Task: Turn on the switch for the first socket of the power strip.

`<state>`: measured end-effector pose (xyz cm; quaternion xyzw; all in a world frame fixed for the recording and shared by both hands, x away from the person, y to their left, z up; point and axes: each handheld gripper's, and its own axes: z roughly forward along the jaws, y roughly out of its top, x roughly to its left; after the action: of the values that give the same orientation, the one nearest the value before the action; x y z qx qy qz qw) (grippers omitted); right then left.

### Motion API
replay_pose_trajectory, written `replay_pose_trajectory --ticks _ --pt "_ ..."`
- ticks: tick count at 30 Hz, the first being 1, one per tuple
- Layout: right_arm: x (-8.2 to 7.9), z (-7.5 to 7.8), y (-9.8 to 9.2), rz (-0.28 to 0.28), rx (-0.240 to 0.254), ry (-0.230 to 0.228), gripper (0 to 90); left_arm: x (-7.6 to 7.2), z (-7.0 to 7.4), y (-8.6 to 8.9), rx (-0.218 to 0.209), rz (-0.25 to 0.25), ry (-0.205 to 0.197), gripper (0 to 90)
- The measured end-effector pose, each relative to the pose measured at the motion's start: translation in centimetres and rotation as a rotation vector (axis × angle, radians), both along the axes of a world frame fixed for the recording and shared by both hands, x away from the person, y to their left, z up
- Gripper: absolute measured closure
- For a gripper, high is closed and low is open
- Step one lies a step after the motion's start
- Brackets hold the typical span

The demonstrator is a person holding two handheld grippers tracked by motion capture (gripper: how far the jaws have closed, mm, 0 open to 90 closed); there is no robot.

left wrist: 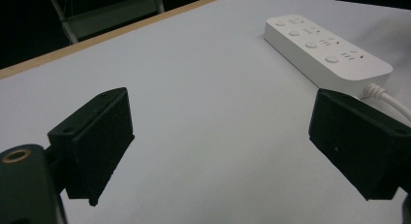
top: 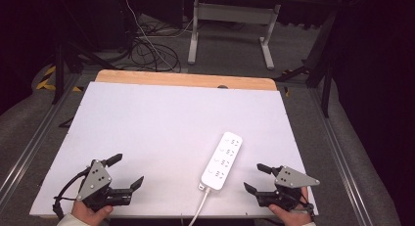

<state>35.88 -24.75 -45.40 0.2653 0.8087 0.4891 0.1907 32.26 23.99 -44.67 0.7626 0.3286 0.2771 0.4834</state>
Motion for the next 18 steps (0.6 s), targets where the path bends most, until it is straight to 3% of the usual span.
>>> replay_pose_trajectory --ticks 6,8,13,18 --pt "0.1 0.1 0.1 0.0 -0.008 0.0 24.4 0.0 0.0 0.0 0.002 0.005 -0.001 9.3" --pt "0.1 0.6 0.3 -0.001 -0.049 -0.02 24.3 0.0 -0.1 0.0 0.001 0.011 0.004 9.4" --pt "0.4 1.5 0.4 -0.009 -0.049 -0.004 24.3 0.1 -0.1 0.0 0.014 0.021 0.002 9.4" --pt "0.7 2.4 0.8 0.002 -0.062 -0.019 24.6 0.1 -0.2 0.0 0.012 0.025 0.003 9.4"
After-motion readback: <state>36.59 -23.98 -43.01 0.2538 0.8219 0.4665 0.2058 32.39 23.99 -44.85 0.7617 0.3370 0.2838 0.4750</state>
